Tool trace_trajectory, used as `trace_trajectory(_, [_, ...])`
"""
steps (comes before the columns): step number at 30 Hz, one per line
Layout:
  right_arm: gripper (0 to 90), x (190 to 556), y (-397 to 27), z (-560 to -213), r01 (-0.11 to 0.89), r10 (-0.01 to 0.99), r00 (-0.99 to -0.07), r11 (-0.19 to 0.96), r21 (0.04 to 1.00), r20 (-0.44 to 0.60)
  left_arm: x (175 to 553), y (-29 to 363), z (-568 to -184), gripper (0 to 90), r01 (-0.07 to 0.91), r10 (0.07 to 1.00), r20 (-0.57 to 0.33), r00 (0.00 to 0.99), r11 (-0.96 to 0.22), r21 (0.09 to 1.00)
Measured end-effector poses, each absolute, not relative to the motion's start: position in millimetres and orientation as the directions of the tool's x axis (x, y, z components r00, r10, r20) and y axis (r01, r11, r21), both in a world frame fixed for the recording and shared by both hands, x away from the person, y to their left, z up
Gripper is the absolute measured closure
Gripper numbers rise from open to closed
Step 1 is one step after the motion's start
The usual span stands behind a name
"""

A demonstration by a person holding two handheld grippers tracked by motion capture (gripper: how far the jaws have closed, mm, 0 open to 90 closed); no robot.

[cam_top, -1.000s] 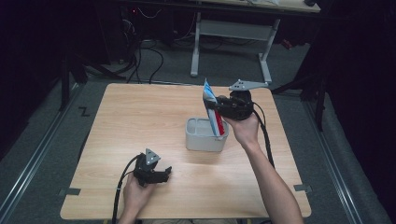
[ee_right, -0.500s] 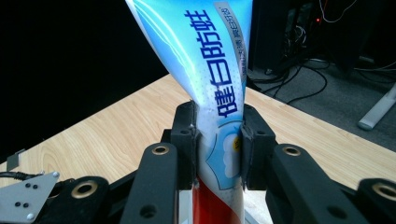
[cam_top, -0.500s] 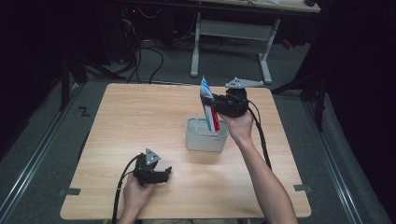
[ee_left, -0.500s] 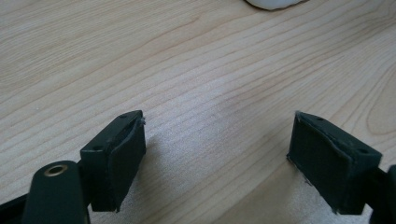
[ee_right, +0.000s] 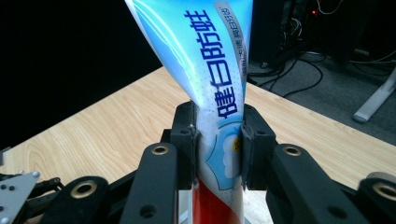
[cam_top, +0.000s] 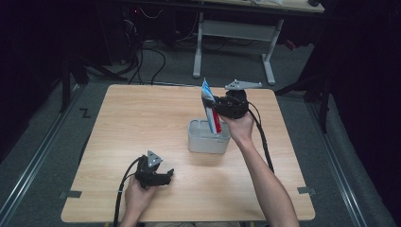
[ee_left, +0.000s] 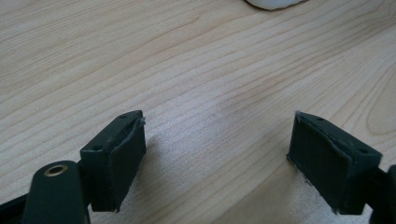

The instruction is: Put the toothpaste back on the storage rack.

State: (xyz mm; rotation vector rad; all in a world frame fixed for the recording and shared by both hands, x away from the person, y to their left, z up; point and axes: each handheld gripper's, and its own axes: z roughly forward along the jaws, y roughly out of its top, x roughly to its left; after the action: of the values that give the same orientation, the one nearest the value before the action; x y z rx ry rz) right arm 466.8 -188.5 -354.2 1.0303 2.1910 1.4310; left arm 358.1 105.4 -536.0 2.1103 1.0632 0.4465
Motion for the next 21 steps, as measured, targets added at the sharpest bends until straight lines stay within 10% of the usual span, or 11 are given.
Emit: trace_trajectory(21, [71.0,469.4,-176.2,-373.5,0.401,0.71,-0.7,0.308,0.863,0.072,358.1,105.3,-536.1,19.0,0.551,0.801,-0.015,0.599,-0.398,0.734])
